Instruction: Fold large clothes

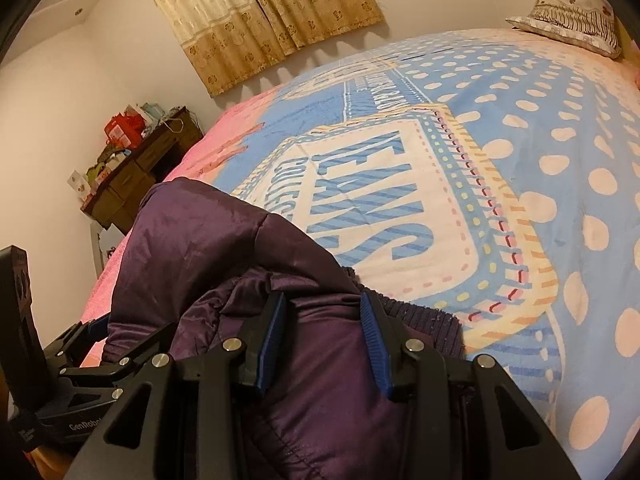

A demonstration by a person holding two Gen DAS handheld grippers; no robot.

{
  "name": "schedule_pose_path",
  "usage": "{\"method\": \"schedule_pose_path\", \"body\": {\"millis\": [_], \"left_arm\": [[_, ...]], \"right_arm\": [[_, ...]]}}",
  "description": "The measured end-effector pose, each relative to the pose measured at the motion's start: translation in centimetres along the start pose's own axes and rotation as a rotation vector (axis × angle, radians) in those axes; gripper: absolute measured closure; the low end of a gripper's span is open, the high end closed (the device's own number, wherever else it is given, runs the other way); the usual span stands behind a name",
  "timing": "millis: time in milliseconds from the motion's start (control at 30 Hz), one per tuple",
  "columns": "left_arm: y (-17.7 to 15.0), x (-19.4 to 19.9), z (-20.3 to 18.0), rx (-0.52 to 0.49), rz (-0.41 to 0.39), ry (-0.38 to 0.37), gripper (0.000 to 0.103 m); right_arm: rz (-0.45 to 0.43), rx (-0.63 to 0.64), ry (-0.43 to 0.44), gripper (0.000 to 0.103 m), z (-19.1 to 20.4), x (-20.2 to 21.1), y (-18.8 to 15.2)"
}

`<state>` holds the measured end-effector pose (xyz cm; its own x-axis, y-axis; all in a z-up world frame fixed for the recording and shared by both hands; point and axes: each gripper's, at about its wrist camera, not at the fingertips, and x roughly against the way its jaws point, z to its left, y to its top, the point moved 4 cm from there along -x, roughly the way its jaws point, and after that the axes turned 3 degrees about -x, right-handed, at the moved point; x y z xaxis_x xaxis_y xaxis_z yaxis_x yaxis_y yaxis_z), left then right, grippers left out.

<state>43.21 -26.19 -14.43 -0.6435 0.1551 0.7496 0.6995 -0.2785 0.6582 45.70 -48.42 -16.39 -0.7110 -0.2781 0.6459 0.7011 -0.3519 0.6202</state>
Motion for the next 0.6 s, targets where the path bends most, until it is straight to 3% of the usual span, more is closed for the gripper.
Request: {"method": "schedule_pose_path", "body": {"millis": [100,200,267,400,600], "left_arm": [[-0.2,0.6,0.2,0.000,-0.018,-0.012,0.000],[-0.4,1.4,1.7,0.050,-0.001,-0.139,0.000],[-0.1,1.9,3.4,0.111,-0.002,-0.162,0.000],[3.0,2.8,6.8,0.232,-0.083,-0.047,0.000],[7.3,-4.4,6.3,0.218,0.087,0.031,0.000]], "right_arm": [[-0.019,-0.002,-0.009,0.063,0.0,0.5,-0.3],[-0.032,0.015,-0.029,0.063,0.4,1.1,-0.7],[-0.037,0.023,-0.039,0.063,0.5,1.3,-0.8],[-0.044,0.011,-0.027,0.063,0.3,1.5,-0.9],[-0.056,-0.003,-0.014,0.063,0.0,1.7,-1.1]]}}
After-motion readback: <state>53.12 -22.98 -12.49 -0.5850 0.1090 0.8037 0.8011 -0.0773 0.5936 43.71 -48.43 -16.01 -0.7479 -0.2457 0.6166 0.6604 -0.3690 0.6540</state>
